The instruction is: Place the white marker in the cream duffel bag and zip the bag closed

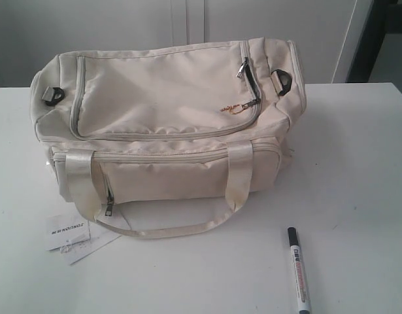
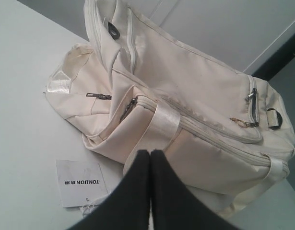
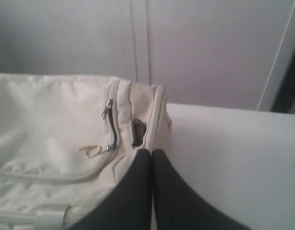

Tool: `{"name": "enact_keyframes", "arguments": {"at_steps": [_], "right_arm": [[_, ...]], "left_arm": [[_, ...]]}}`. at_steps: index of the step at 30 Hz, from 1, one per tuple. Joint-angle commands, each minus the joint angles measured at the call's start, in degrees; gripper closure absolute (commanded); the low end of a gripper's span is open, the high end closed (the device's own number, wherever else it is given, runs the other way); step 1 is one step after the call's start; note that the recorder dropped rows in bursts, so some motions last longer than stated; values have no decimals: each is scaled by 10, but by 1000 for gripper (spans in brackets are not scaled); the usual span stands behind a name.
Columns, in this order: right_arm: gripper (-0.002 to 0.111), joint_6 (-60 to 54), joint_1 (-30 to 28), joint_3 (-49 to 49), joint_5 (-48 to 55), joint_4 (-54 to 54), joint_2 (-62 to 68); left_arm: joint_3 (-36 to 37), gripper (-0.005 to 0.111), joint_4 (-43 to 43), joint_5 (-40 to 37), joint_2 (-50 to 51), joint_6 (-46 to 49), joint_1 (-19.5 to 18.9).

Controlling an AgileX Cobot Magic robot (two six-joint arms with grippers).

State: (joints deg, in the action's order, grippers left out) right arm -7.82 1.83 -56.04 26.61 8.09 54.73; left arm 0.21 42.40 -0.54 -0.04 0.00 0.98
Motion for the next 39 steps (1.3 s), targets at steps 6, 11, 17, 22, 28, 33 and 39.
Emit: {"name": "enact_keyframes", "arguments": {"at_steps": [6,11,17,22,28,33,39], "right_arm": [[108,-28,-2,-130,96,20,181],[92,-39,-2,-175,93,49,255],[52,-60,-2,-201,52,102,325],[38,-60,-2,-214,19,101,375],[38,-59,-2,-257,-41,103,442],[38,-52,-2,-299,-40,100,496],[39,-52,-2,-326,-48,99,534]], "left_arm": [[-2,107,-5,-6,0,0,4],[-2,107,-9,-8,0,0,4],[-2,107,-9,-14,0,0,4],[-2,107,-9,-28,0,0,4],[-2,107,-9,-30,0,0,4],[-2,107,-9,-29,0,5,4],[-2,107,-9,-29,0,14,4]]}}
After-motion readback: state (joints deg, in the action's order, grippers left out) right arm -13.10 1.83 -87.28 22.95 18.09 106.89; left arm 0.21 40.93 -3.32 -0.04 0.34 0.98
